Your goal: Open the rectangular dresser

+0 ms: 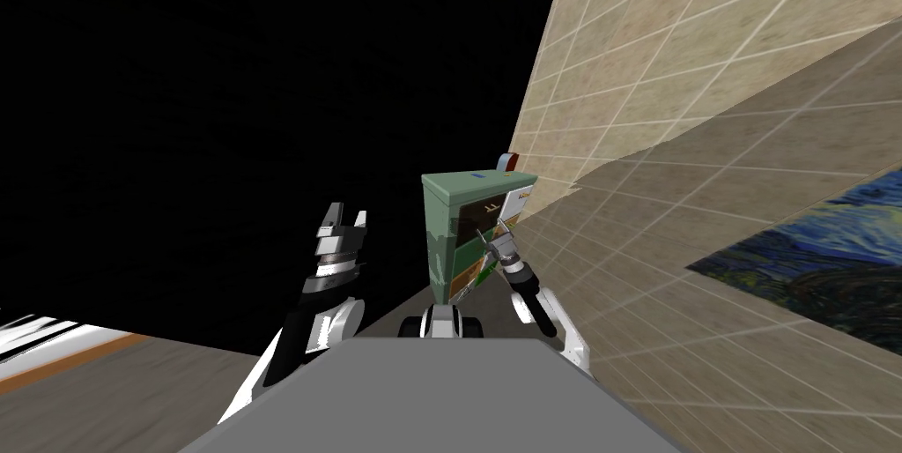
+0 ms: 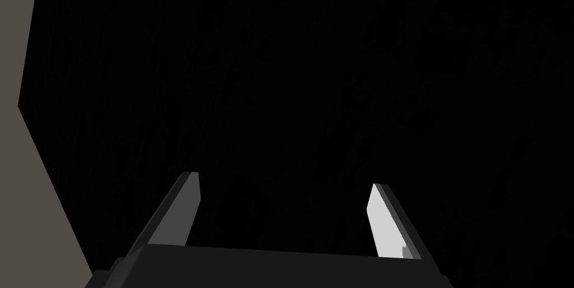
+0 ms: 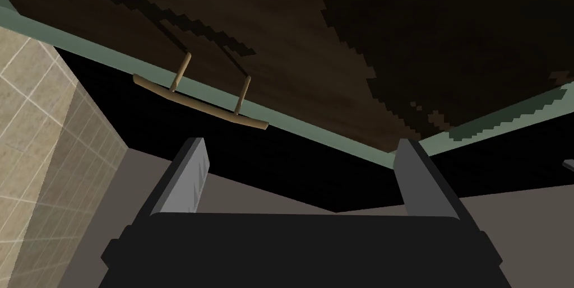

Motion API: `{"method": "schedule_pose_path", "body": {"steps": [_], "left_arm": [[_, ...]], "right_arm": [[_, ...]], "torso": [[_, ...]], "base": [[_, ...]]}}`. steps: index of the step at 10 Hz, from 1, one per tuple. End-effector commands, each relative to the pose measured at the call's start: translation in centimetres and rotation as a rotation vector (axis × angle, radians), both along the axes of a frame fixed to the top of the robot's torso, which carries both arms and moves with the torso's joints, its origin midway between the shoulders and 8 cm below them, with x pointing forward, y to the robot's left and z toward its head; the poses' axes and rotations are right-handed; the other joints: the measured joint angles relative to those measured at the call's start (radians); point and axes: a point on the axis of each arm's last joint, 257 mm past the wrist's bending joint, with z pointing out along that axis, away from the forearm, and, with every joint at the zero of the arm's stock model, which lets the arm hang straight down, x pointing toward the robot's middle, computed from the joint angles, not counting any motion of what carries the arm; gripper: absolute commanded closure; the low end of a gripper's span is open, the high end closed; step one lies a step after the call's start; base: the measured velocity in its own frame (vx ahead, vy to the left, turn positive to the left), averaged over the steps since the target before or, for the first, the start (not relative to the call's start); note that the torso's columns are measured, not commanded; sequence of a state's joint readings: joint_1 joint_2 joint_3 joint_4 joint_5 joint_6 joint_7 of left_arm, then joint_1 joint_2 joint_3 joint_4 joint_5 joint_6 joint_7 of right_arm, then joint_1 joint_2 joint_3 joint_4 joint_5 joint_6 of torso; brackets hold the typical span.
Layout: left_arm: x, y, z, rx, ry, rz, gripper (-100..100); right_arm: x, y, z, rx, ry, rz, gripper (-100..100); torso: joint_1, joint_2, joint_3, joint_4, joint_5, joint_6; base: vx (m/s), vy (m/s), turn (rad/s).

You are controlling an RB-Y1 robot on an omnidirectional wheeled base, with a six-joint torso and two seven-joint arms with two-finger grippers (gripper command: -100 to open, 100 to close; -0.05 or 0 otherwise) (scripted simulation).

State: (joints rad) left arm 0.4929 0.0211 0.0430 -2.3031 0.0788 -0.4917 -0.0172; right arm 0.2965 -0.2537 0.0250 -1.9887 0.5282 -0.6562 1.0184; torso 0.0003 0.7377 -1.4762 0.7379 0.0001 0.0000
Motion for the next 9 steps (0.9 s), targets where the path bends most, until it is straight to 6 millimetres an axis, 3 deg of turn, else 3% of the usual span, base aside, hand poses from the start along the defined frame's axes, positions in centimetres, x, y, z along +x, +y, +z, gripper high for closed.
{"method": "schedule_pose_path", "body": {"steps": [1, 2, 4, 5, 7, 8, 9], "left_arm": [[0.0, 0.0, 0.0, 0.000, 0.000, 0.000, 0], [0.0, 0.0, 0.0, 0.000, 0.000, 0.000, 0], [0.0, 0.0, 0.0, 0.000, 0.000, 0.000, 0], [0.0, 0.0, 0.0, 0.000, 0.000, 0.000, 0], [0.0, 0.0, 0.0, 0.000, 0.000, 0.000, 0], [0.0, 0.0, 0.0, 0.000, 0.000, 0.000, 0], [0.0, 0.0, 0.0, 0.000, 0.000, 0.000, 0]], "right_arm": [[0.1, 0.0, -0.4, -0.068, -0.030, -0.036, -100], [0.5, 0.2, -1.5, -0.124, -0.038, -0.053, -100], [0.5, 0.2, -1.5, -0.152, -0.056, -0.072, -100], [0.9, 0.2, -2.7, -0.209, -0.064, -0.089, -100], [0.9, 0.2, -2.7, -0.234, -0.080, -0.107, -100], [1.3, 0.3, -3.9, -0.292, -0.088, -0.126, -100], [1.3, 0.3, -3.9, -0.311, -0.101, -0.138, -100]], "torso": [[0.000, 0.000, 0.000, 0.000, 0.000, 0.000], [-0.001, 0.001, 0.000, 0.000, 0.000, 0.000], [0.000, 0.000, 0.000, 0.000, 0.000, 0.000], [-0.001, 0.001, 0.000, 0.000, 0.000, 0.000], [0.000, 0.000, 0.000, 0.000, 0.000, 0.000], [-0.001, 0.001, 0.000, 0.000, 0.000, 0.000], [0.000, 0.001, 0.000, 0.000, 0.000, 0.000]], "base": [[0.005, 0.009, 0.001], [0.008, 0.013, -0.016], [0.005, 0.009, -0.006], [0.005, 0.011, -0.022], [0.003, 0.006, -0.006], [0.000, 0.008, -0.023], [0.000, 0.007, -0.020]]}}
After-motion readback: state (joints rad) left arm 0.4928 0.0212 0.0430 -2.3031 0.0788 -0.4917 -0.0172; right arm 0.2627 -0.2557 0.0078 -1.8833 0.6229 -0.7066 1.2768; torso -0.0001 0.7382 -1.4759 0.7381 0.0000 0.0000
